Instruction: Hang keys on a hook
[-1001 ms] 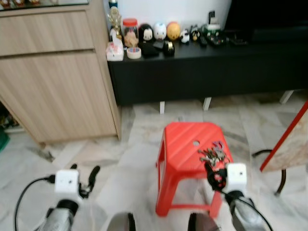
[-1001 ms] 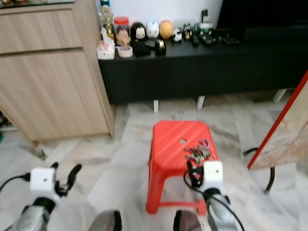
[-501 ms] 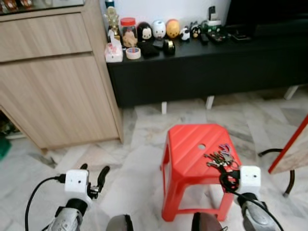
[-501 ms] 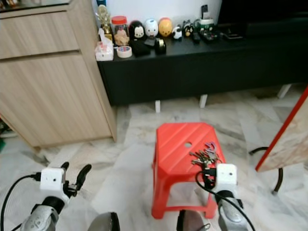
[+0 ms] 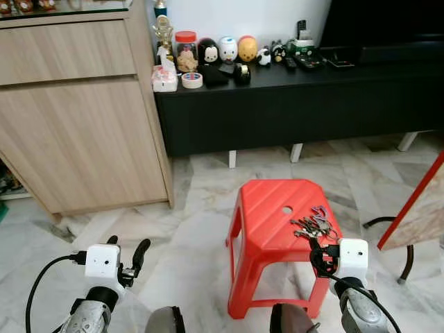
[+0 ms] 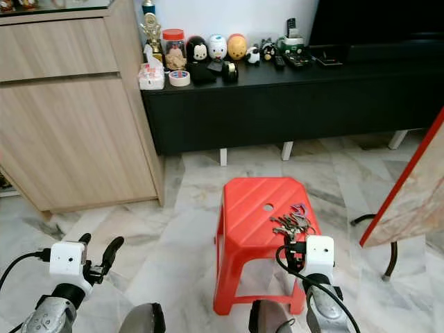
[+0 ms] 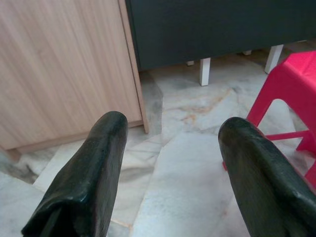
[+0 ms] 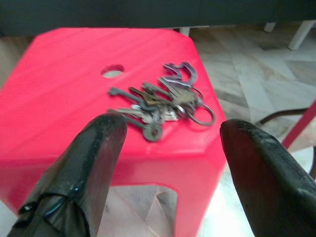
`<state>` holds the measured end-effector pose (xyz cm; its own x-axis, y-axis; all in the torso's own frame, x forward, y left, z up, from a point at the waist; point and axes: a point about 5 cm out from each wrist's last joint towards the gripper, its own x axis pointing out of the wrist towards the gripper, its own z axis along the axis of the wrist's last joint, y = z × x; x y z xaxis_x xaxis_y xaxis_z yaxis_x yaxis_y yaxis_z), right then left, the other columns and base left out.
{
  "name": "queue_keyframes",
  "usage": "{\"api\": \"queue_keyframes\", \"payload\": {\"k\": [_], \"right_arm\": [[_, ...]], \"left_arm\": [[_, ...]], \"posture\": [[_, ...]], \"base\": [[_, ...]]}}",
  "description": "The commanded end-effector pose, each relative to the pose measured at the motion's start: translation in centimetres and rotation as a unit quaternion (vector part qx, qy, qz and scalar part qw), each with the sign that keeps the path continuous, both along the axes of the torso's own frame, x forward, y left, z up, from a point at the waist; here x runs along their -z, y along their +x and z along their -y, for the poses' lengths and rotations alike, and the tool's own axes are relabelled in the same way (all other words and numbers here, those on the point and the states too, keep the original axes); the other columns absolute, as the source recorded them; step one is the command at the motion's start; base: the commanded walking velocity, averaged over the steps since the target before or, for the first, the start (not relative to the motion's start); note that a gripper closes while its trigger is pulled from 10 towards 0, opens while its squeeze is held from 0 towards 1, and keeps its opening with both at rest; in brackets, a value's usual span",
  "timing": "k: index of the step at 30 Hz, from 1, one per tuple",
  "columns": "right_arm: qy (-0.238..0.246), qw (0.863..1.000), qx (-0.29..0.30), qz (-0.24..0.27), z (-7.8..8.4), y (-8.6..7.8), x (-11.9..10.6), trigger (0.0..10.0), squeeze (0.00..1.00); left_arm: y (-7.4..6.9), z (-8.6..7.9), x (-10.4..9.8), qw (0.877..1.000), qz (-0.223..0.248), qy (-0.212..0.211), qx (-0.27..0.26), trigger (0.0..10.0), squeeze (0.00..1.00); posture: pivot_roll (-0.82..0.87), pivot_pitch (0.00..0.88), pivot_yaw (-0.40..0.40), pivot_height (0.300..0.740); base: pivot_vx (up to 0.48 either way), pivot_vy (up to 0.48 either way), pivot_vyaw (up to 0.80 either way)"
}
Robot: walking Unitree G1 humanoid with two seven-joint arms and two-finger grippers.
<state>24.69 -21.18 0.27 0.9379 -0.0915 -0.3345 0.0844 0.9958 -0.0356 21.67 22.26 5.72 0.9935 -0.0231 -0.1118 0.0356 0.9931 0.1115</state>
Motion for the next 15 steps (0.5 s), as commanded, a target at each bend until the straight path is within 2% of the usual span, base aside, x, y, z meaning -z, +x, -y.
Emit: {"api": "queue_keyframes", "payload": {"k": [1, 15], "right_arm": [[0.001, 1.000, 0.005, 0.006, 0.18, 0.42, -0.34, 10.0, 0.00], [0.001, 1.000, 0.000, 0.007, -0.06, 0.61, -0.34, 10.0, 0.00]], "left_arm": [[0.16, 0.12, 0.03, 1.000, 0.001, 0.006, 0.003, 10.0, 0.00], [0.02, 0.18, 0.07, 1.000, 0.001, 0.004, 0.001, 10.0, 0.00]], "posture": [[0.05, 0.000, -0.011, 0.580], [0.05, 0.000, -0.015, 0.580]], "base": [[0.307, 0.000, 0.00], [0.341, 0.000, 0.00]]}}
